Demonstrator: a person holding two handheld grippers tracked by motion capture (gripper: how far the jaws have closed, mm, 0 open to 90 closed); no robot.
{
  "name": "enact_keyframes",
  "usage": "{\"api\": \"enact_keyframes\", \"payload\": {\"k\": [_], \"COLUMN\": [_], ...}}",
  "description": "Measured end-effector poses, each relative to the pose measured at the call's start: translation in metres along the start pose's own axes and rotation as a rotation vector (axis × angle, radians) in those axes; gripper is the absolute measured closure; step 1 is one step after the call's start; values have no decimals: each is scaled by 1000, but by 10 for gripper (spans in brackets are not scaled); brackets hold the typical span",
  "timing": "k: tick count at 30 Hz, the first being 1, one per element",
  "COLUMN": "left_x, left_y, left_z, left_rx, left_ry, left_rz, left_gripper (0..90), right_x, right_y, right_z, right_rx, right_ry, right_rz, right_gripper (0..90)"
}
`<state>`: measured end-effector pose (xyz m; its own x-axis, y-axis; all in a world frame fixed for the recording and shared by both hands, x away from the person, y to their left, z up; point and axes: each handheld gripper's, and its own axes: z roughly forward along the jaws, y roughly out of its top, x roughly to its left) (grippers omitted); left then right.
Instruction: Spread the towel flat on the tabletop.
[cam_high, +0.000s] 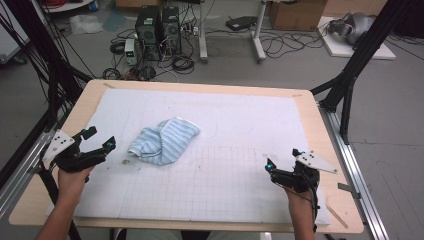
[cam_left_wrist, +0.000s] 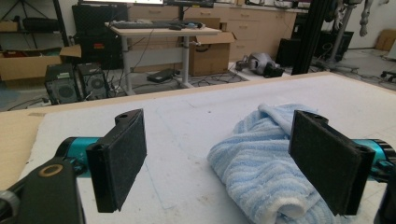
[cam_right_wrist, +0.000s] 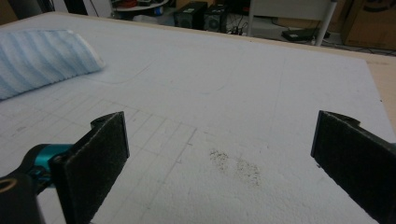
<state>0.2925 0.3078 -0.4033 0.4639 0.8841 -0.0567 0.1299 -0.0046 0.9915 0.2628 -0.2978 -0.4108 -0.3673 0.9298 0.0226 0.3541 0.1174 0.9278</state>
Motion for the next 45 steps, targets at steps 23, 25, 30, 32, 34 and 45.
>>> {"api": "enact_keyframes", "payload": {"k": [23, 25, 30, 32, 34, 45], "left_x": [-12, -12, -17, -19, -22, -43], "left_y": [-3, -4, -7, -7, -5, 2], "left_z": [10, 13, 16, 18, 19, 48], "left_rx": [27, 38, 57, 66, 69, 171], "left_ry": [-62, -68, -95, -97, -102, -177], "left_rz": [-13, -9, -11, -9, -4, 19], "left_gripper": [190, 190, 192, 190, 190, 219], "right_x": [-2, 0, 3, 6, 9, 22], "right_y": [-2, -3, -2, 0, 0, 2], "right_z": [10, 12, 11, 10, 10, 16], "right_rx": [0, 17, 17, 11, 22, 38], "right_ry": [59, 57, 60, 74, 74, 137], "right_rz": [0, -14, -1, -2, -17, -44], "right_gripper": [32, 33, 32, 33, 32, 32]}}
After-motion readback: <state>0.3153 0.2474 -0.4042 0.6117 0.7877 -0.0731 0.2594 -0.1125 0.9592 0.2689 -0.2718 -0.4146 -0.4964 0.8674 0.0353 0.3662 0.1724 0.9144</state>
